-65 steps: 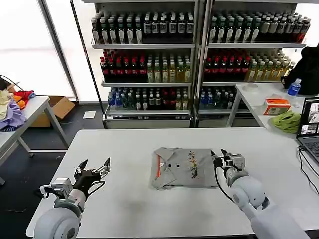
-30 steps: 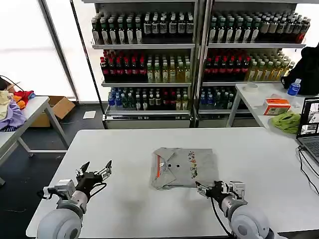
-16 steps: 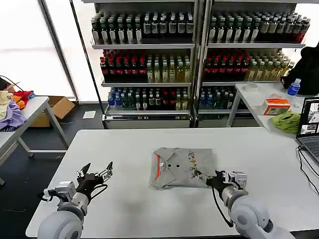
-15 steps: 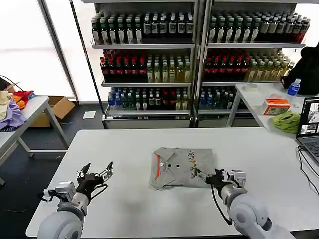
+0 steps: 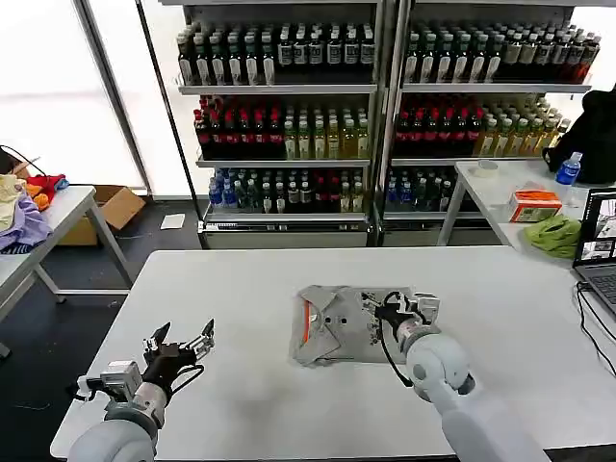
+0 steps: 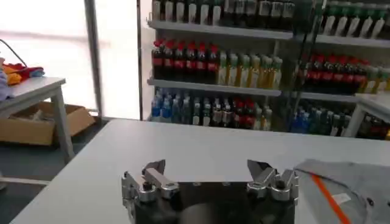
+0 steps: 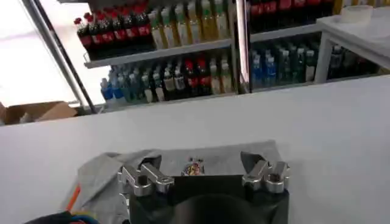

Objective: Fold and organize the clothes.

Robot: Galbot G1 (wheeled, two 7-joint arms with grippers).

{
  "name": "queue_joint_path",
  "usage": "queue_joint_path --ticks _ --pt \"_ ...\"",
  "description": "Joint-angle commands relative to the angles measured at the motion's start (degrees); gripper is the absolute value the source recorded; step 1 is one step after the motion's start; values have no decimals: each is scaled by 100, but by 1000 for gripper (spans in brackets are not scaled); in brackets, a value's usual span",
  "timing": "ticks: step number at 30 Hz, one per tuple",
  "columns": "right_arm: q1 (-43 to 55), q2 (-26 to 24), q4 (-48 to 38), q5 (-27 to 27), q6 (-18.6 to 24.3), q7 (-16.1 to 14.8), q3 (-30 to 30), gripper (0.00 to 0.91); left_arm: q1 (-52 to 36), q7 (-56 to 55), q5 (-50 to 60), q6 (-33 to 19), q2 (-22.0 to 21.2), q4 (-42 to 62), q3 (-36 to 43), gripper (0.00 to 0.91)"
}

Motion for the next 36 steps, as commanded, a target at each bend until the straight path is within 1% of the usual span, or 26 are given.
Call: queue_joint_path --ticks 1,11,19,22,24,26,28,31,34,36 --pt "493 403 -976 -346 -3 11 -234 907 97 10 19 -3 -32 -35 -1 907" --pt "534 372 -1339 -443 1 -39 -106 907 92 27 19 -1 -24 15 6 907" --pt "453 435 -1357 -473 0 -71 -122 907 105 26 16 6 -21 -2 -16 907" --pt "431 426 -1285 -558 3 -72 -98 907 138 27 13 -9 -50 -40 -39 907" --pt "398 408 -1108 -672 8 -70 22 907 166 28 2 -32 -80 -81 -85 907" --pt "354 343 -726 -1005 17 -186 202 907 194 29 -1 -50 -110 -118 -118 907" --pt "313 266 -433 -1087 15 -174 379 907 214 31 30 -120 -151 -156 -137 907" --pt "170 72 274 -1434 14 -286 748 907 228 94 122 -247 -293 -276 -172 907" --pt "-31 -130 750 -1954 17 -500 1044 907 247 227 456 -436 -451 -352 -176 907" --pt "-358 -416 1167 -2360 23 -685 1309 907 278 293 691 -544 -527 -377 -164 907"
